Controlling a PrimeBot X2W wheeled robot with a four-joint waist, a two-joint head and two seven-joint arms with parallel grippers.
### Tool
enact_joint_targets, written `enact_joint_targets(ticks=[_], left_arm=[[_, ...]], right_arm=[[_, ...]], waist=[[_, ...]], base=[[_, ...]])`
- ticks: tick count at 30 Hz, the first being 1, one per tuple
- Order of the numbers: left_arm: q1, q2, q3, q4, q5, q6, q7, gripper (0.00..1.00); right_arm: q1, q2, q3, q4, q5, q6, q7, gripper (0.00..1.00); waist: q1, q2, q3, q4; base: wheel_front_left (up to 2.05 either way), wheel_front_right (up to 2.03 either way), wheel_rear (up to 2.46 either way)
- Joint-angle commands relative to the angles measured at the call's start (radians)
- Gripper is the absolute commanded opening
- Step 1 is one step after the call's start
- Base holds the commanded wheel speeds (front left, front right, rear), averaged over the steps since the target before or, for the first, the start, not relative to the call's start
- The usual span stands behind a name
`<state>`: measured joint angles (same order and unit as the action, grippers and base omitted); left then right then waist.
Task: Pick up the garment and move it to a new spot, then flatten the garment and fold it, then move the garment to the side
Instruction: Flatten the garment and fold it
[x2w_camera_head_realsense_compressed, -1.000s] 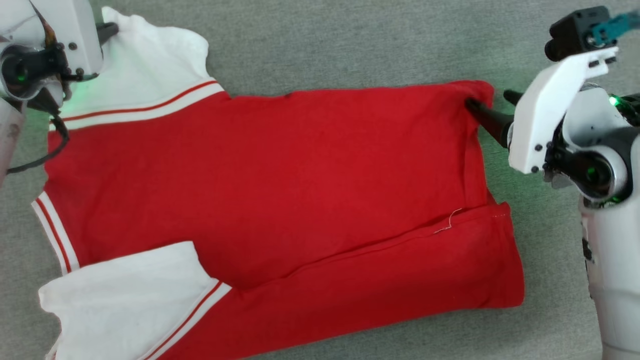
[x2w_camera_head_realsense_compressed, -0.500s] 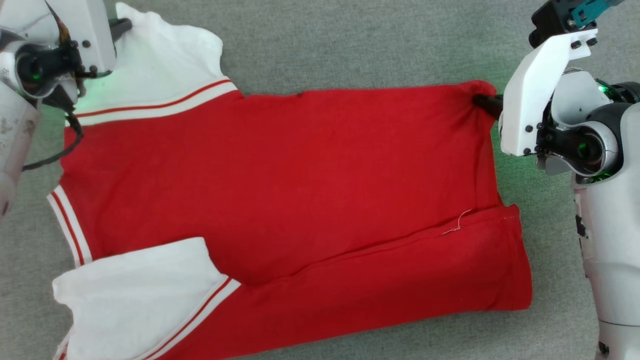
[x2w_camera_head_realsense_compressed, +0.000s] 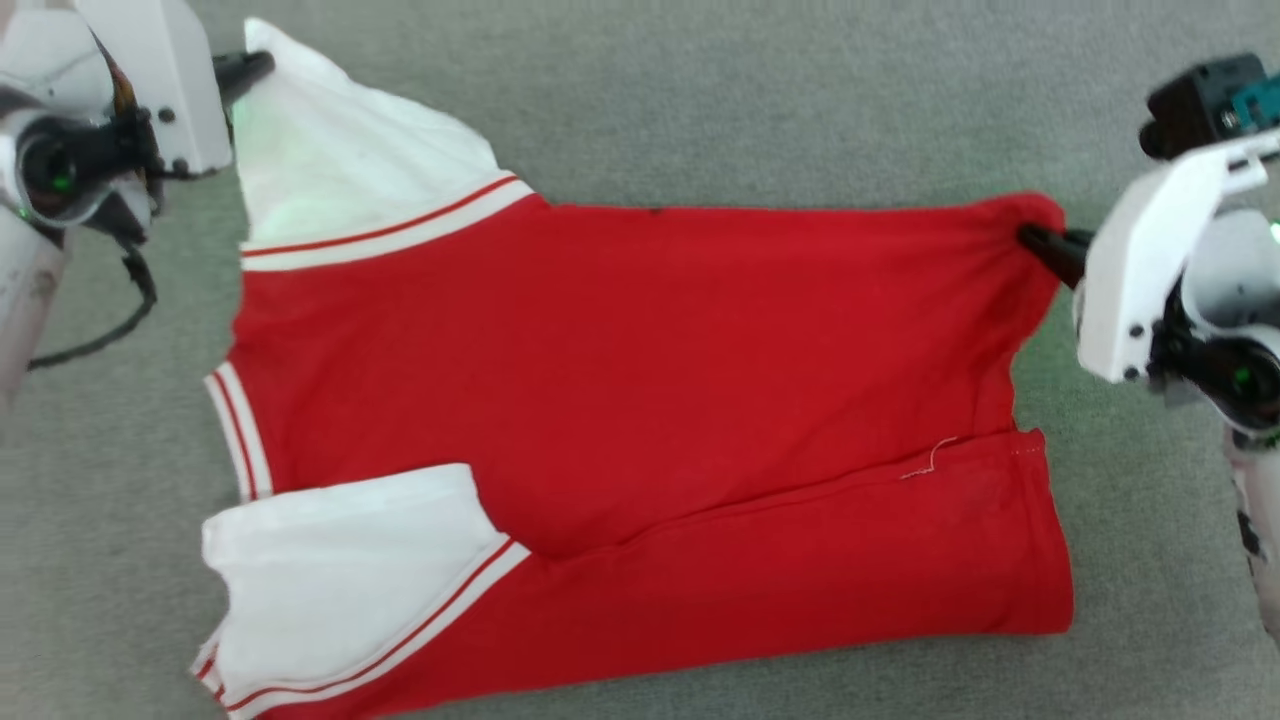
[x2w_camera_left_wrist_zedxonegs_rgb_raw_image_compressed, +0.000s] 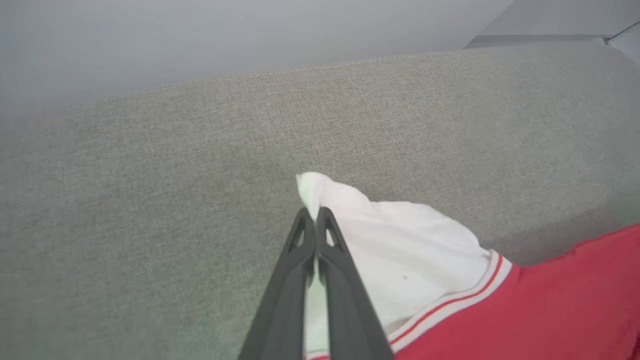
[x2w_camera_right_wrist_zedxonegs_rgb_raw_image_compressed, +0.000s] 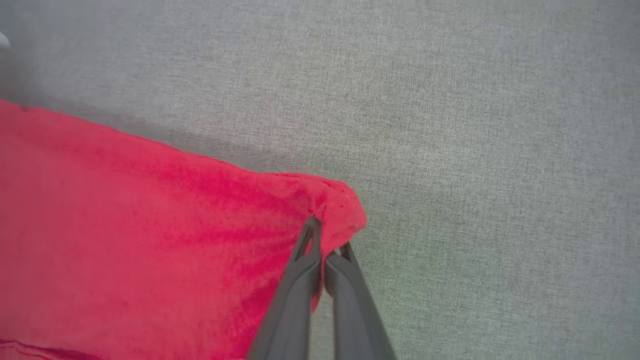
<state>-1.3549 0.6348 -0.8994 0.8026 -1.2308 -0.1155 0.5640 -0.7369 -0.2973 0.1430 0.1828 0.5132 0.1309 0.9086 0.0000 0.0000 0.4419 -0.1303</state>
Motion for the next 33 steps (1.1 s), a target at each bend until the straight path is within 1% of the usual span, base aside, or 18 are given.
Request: enact_joint_targets(ticks=[1, 5, 9, 12, 15, 21, 25, 27, 28, 30, 33], left_arm=[[0.029, 0.013, 0.000, -0.024, -0.002, 0.004, 0.000, 0.00], [0.092, 0.046, -0.004, -0.129, -0.016, 0.036, 0.008, 0.00], [0.173, 0.095, -0.008, -0.262, -0.032, 0.100, 0.018, 0.00], [0.247, 0.140, -0.010, -0.381, -0.052, 0.164, 0.031, 0.00], [0.322, 0.197, -0.007, -0.511, -0.070, 0.237, 0.038, 0.00], [0.480, 0.305, 0.001, -0.780, -0.120, 0.385, 0.019, 0.00], [0.583, 0.357, 0.004, -0.922, -0.157, 0.471, -0.008, 0.00], [0.623, 0.376, -0.002, -0.978, -0.165, 0.501, -0.022, 0.00], [0.623, 0.376, -0.002, -0.978, -0.165, 0.501, -0.022, 0.00], [0.659, 0.382, -0.006, -1.014, -0.179, 0.523, -0.033, 0.00], [0.701, 0.377, -0.020, -1.038, -0.187, 0.537, -0.044, 0.00]], right_arm=[[0.027, -0.017, 0.001, -0.015, 0.011, 0.000, -0.014, 0.00], [0.092, -0.057, 0.004, -0.050, 0.035, 0.000, -0.024, 0.00], [0.155, -0.089, 0.018, -0.096, 0.065, 0.000, -0.019, 0.00], [0.199, -0.106, 0.025, -0.127, 0.078, 0.000, -0.013, 0.00], [0.244, -0.123, 0.021, -0.150, 0.092, 0.000, -0.003, 0.00], [0.332, -0.149, 0.008, -0.195, 0.115, 0.000, 0.015, 0.00], [0.388, -0.153, -0.004, -0.218, 0.126, 0.000, 0.030, 0.00], [0.412, -0.154, -0.010, -0.228, 0.124, 0.000, 0.031, 0.00], [0.412, -0.154, -0.010, -0.228, 0.124, 0.000, 0.031, 0.00], [0.436, -0.151, -0.016, -0.231, 0.122, 0.000, 0.038, 0.00], [0.461, -0.149, -0.020, -0.234, 0.119, 0.000, 0.043, 0.00]], waist=[[0.0000, 0.0000, -0.049, 0.040], [0.0000, 0.0000, -0.092, 0.069], [0.0000, 0.0000, -0.133, 0.093], [0.0000, 0.0000, -0.161, 0.107], [0.0000, 0.0000, -0.185, 0.120], [0.0000, 0.0000, -0.219, 0.142], [0.0000, 0.0000, -0.231, 0.150], [0.0000, 0.0000, -0.235, 0.153], [0.0000, 0.0000, -0.235, 0.153], [0.0000, 0.0000, -0.238, 0.155], [0.0000, 0.0000, -0.241, 0.155]], base=[[0.00, 0.00, 0.00], [0.00, 0.00, 0.00], [0.00, 0.00, 0.00], [0.00, 0.00, 0.00], [0.00, 0.00, 0.00], [0.00, 0.00, 0.00], [0.00, 0.00, 0.00], [0.00, 0.00, 0.00], [0.00, 0.00, 0.00], [0.00, 0.00, 0.00], [0.00, 0.00, 0.00]])
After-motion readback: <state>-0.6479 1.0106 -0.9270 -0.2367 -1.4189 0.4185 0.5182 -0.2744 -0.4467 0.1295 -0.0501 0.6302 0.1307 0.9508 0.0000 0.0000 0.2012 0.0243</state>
